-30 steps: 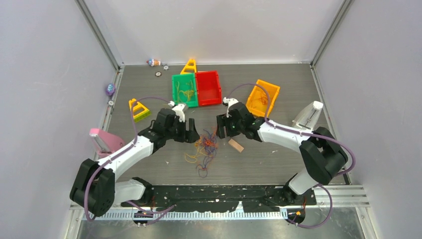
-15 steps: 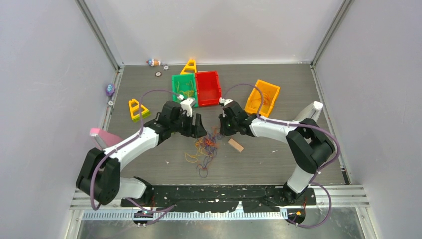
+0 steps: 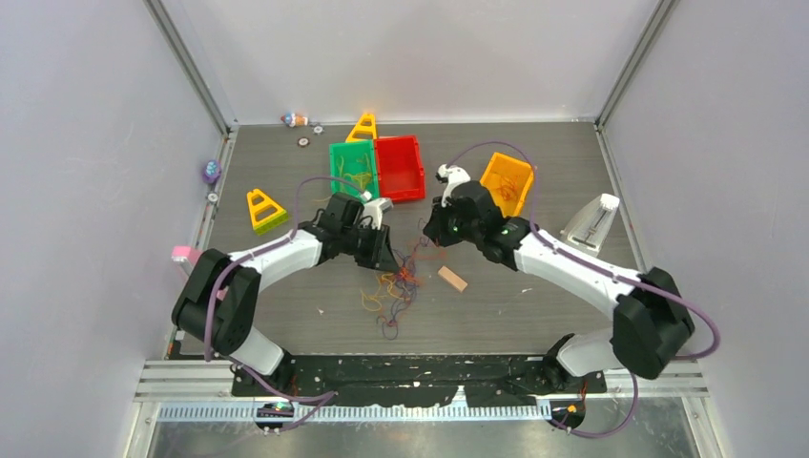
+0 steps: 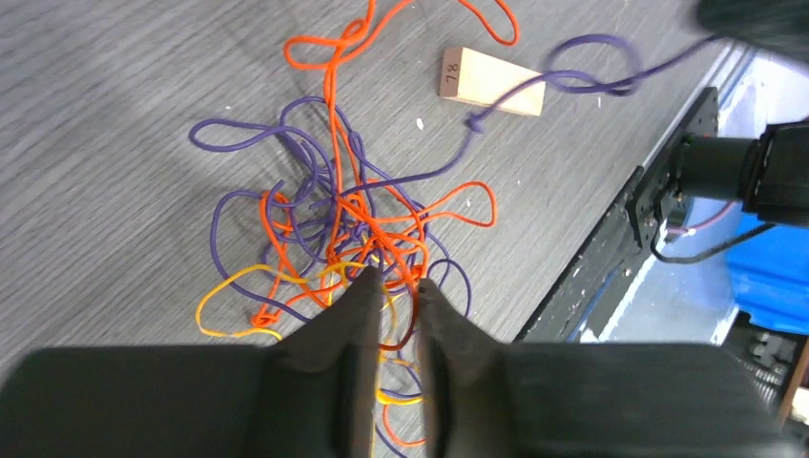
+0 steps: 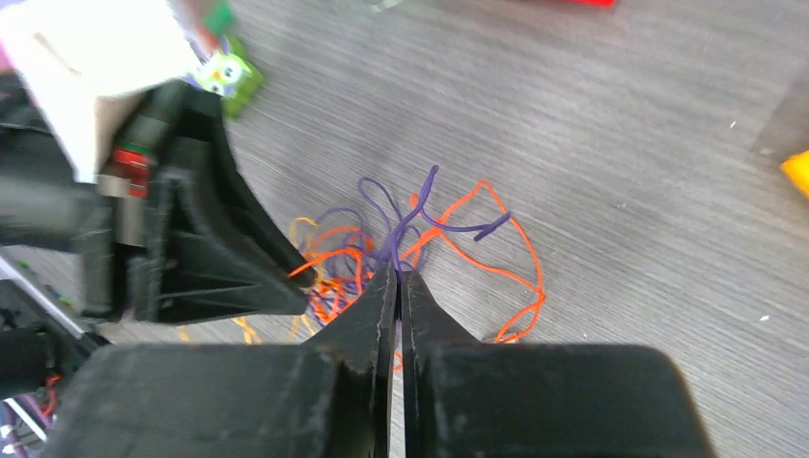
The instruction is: Untangle the cables
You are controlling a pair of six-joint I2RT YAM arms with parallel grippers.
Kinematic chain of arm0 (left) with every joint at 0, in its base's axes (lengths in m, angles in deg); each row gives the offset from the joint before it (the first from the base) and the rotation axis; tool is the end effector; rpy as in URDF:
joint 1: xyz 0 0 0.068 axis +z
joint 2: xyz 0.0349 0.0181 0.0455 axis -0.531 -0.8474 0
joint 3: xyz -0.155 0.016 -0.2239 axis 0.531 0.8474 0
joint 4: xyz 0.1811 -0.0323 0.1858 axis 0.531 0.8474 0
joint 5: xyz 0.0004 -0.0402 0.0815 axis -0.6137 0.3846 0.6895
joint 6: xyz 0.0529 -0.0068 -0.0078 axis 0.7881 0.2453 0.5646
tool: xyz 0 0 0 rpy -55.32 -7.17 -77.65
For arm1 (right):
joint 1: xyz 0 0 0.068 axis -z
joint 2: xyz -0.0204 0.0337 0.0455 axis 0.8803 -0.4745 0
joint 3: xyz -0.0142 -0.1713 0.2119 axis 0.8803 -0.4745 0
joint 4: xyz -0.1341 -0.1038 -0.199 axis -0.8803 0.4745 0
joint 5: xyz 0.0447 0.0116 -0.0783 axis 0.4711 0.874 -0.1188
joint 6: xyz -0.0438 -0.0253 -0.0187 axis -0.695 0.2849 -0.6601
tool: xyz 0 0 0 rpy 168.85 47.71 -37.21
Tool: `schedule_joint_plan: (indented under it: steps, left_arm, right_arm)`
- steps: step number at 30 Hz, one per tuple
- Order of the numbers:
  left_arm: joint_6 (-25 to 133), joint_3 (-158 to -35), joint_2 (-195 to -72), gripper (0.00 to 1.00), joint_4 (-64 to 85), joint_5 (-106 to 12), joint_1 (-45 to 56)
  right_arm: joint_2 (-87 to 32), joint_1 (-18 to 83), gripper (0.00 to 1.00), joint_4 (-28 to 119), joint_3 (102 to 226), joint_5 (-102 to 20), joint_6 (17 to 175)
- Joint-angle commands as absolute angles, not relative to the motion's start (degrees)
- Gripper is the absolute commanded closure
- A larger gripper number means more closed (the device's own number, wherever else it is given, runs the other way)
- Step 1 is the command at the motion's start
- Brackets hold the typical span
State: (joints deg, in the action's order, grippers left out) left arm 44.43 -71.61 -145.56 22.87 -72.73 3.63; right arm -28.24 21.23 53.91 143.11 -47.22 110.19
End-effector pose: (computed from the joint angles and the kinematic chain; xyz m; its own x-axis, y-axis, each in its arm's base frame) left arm 0.2547 -0.1605 0.1849 -0.8858 0.1428 -0.4414 0.4192 0.6541 -0.6296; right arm 0.2400 0.2056 0.2536 -0.6535 -0.0848 -0.7521 -0.4561 0.8371 0.3019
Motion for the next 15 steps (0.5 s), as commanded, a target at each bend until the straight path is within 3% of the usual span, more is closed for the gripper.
schedule_joint_plan:
  steps: [1, 2, 15]
  left_arm:
    - [44.92, -74.07, -147.22, 0.93, 23.61, -78.96, 3.60]
    - [44.96, -73.76, -147.25, 1.00, 23.58, -78.79, 3.60]
    - [44.88, -64.58, -143.19, 1.00, 21.24, -72.73, 3.60]
  right_arm:
    - [-20.90, 20.97, 0.95, 55.75, 145.75, -49.84, 108.45]
    - [-20.06, 20.98, 0.95, 56.36, 146.94, -50.49, 108.19]
    - [-10.12, 22.60, 0.95, 69.48, 168.07, -60.87, 102.00]
